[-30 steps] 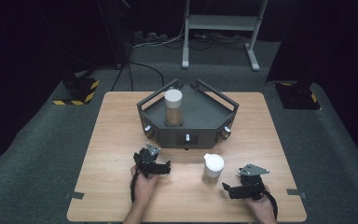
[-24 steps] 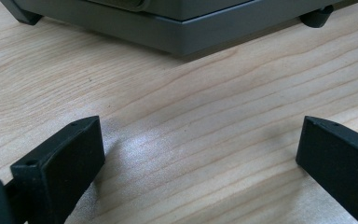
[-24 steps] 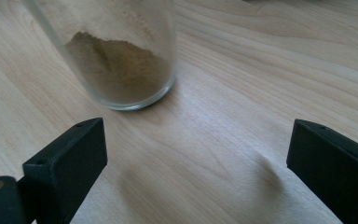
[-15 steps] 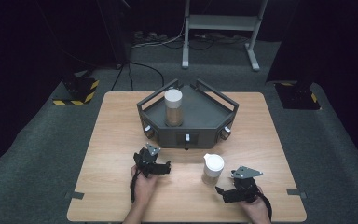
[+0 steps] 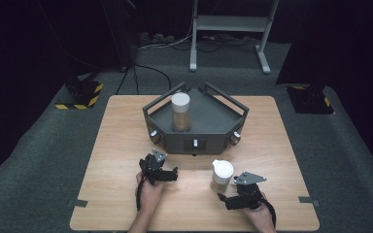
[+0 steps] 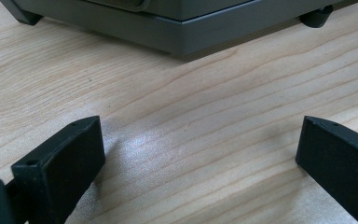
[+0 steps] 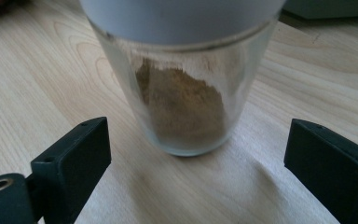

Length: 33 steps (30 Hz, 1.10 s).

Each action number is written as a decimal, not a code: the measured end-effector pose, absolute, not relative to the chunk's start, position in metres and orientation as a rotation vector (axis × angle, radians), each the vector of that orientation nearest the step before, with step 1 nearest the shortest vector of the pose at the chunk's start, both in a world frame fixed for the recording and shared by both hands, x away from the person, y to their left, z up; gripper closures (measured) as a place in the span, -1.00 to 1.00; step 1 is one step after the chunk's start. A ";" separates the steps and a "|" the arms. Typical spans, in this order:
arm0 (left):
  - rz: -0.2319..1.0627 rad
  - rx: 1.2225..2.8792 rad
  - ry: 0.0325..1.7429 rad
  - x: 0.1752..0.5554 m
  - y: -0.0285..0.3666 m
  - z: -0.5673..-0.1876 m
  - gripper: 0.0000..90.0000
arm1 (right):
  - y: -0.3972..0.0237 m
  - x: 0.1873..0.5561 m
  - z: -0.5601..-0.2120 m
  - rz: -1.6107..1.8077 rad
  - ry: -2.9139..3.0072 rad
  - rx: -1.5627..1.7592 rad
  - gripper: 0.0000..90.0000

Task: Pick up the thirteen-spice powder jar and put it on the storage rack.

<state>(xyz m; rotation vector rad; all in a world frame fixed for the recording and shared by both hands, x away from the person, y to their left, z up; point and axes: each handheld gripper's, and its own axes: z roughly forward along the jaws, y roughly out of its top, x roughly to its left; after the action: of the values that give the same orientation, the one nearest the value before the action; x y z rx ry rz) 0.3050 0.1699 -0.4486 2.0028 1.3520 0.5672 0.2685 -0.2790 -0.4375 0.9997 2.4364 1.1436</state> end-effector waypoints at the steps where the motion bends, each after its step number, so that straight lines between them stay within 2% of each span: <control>1: 0.567 2.002 1.352 0.305 0.170 -0.449 -0.97 | -0.278 0.269 -0.437 1.146 2.434 1.005 -0.84; 15: 0.568 2.003 1.350 0.305 0.170 -0.449 -0.96 | -0.267 0.271 -0.439 1.209 2.380 1.009 -0.73; 33: 0.568 2.002 1.350 0.305 0.170 -0.449 -0.96 | -0.265 0.270 -0.441 1.263 2.334 1.009 -0.48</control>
<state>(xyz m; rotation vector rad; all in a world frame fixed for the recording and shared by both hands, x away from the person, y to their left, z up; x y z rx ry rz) 0.3046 0.1700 -0.4487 2.0023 1.3503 0.5677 0.2703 -0.2652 -0.4409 1.0090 2.3338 1.2629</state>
